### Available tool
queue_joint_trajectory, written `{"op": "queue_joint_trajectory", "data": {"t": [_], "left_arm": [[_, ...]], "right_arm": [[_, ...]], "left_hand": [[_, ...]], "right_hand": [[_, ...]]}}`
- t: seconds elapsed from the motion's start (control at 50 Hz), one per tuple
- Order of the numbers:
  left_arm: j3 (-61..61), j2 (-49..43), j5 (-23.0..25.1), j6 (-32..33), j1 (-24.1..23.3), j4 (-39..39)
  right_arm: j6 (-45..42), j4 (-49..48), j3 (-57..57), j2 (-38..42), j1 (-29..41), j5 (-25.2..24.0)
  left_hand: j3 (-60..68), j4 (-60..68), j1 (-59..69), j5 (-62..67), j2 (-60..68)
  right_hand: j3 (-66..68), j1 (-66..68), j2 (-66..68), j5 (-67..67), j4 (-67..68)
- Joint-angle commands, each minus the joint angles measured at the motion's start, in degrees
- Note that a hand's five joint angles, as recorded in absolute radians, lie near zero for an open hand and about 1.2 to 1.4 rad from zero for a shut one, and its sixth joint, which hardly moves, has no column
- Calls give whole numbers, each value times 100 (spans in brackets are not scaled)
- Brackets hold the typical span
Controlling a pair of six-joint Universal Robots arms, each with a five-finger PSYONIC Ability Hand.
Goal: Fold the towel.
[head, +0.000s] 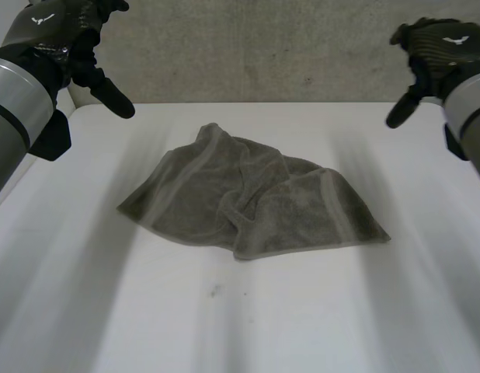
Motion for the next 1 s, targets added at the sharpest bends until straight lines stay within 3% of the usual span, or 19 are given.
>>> {"op": "queue_joint_trajectory", "data": {"t": [0.02,0.18,0.62,0.76,0.86,1.0], "left_arm": [[355,-26,-21,-4,38,-634],[417,-34,-12,5,328,-714],[312,-96,41,49,319,-679],[294,-535,76,75,310,-450],[321,-1159,261,374,319,-239],[338,-2177,594,1541,424,277]], "right_arm": [[151,276,-7,-183,-255,-21],[125,452,-113,-244,-281,-109],[98,478,-148,-306,-378,-425],[-612,758,-130,-262,-378,-1215],[-1359,996,-43,79,-361,-1471],[-1792,953,28,617,-361,-1542]], "left_hand": [[49,56,16,-132,58],[49,56,16,-132,58],[49,56,16,-132,58],[49,56,16,-132,58],[49,56,16,-132,58],[49,56,16,-132,58]], "right_hand": [[-380,-344,-460,-347,-510],[-380,-344,-460,-347,-510],[-380,-344,-460,-347,-510],[-380,-344,-460,-347,-510],[-380,-344,-460,-347,-510],[-380,-344,-460,-347,-510]]}}
